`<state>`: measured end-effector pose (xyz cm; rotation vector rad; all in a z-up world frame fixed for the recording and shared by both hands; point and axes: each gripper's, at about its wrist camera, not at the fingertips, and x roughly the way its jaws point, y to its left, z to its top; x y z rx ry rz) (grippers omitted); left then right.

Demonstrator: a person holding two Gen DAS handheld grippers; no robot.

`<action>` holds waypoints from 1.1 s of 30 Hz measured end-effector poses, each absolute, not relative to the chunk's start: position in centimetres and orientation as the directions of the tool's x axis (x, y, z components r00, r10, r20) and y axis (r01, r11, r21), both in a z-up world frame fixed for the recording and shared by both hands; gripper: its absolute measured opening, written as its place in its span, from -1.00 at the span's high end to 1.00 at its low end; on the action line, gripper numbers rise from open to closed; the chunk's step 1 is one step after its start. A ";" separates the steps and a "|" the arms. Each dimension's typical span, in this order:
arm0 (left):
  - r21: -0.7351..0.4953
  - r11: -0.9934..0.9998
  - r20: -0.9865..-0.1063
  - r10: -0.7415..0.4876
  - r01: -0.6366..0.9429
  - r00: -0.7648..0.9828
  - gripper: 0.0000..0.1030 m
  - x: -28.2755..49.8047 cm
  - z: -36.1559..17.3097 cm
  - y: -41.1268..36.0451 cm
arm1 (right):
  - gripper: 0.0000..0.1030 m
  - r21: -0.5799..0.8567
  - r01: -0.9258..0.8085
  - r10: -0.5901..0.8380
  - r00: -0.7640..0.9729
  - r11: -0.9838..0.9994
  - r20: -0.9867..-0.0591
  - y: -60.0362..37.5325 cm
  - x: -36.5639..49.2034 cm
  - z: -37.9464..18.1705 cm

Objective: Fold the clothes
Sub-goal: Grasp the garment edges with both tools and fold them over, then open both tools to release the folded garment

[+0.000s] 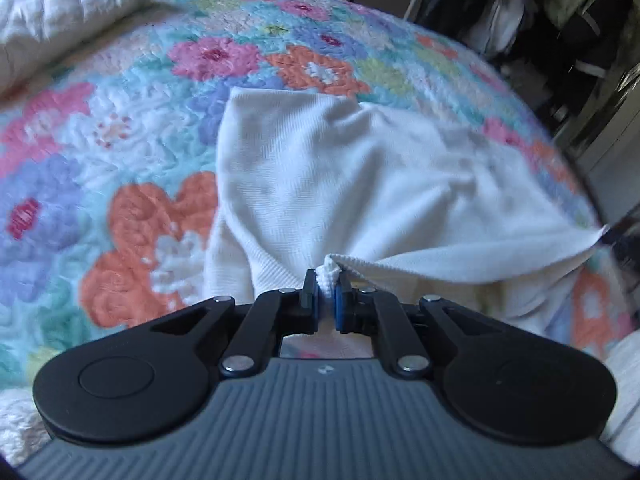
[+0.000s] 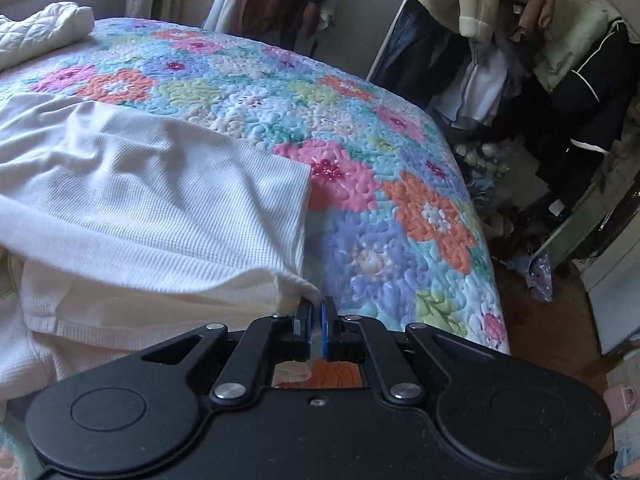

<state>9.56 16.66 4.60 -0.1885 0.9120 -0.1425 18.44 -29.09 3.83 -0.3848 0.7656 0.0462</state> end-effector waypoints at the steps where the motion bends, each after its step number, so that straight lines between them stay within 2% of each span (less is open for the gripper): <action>1: -0.201 0.979 -0.774 -0.187 0.046 0.605 0.86 9.4 4.7 16.4 | 0.93 -0.315 -0.169 -0.098 0.727 0.934 -0.679 -29.1 18.3 4.0; 6: -0.172 0.984 -0.748 -0.164 0.051 0.643 0.86 8.0 6.3 15.9 | 0.96 -0.197 -0.111 -0.048 0.749 0.974 -0.661 -30.9 16.3 6.0; 8: -0.145 0.988 -0.729 -0.148 0.061 0.668 0.86 7.2 7.2 15.5 | 0.96 -0.087 -0.077 0.001 0.759 0.993 -0.651 -32.3 15.6 6.9; 10: -0.121 0.989 -0.720 -0.146 0.085 0.679 0.86 6.8 7.6 15.0 | 0.96 -0.012 -0.051 0.029 0.732 0.999 -0.680 -33.4 16.2 6.3; 13: -0.037 0.992 -0.787 -0.104 0.122 0.608 0.82 7.8 6.2 14.2 | 0.92 0.033 -0.009 0.031 0.631 0.999 -0.775 -34.5 18.1 3.9; 16: 0.040 0.981 -0.852 -0.067 0.191 0.519 0.80 8.0 4.6 12.8 | 0.92 -0.036 0.028 -0.045 0.645 0.999 -0.763 -33.5 18.0 3.9; 18: 0.043 0.975 -0.855 -0.078 0.220 0.513 0.66 7.6 4.5 12.5 | 0.91 -0.140 0.060 -0.143 0.684 0.988 -0.716 -32.0 17.1 4.8; 19: 0.045 0.974 -0.857 -0.075 0.220 0.510 0.48 7.5 4.5 12.4 | 0.86 -0.183 0.079 -0.185 0.703 0.980 -0.687 -31.4 16.6 5.4; 20: 0.048 0.975 -0.856 -0.072 0.217 0.511 0.37 7.5 4.6 12.4 | 0.85 -0.189 0.075 -0.184 0.721 0.979 -0.668 -30.9 16.1 6.0; 23: 0.043 0.979 -0.849 -0.070 0.200 0.524 0.26 7.4 5.2 12.5 | 0.84 -0.111 0.021 -0.088 0.757 0.994 -0.648 -29.6 15.0 7.4; 26: 0.009 0.981 -0.836 -0.099 0.193 0.540 0.17 7.3 5.8 12.3 | 0.62 0.013 -0.130 0.106 0.743 0.991 -0.660 -27.3 14.6 7.4; 28: -0.015 0.979 -0.829 -0.125 0.202 0.545 0.16 7.1 6.2 11.8 | 0.22 0.086 -0.249 0.240 0.693 0.965 -0.680 -25.2 14.6 6.8; 31: -0.015 0.969 -0.815 -0.155 0.247 0.559 0.12 6.5 6.4 11.0 | -0.02 0.094 -0.395 0.344 0.631 0.914 -0.695 -21.1 14.2 5.5; 33: -0.002 0.965 -0.812 -0.155 0.262 0.563 0.12 6.9 6.1 10.3 | -0.06 0.087 -0.487 0.400 0.589 0.869 -0.702 -18.3 13.9 4.7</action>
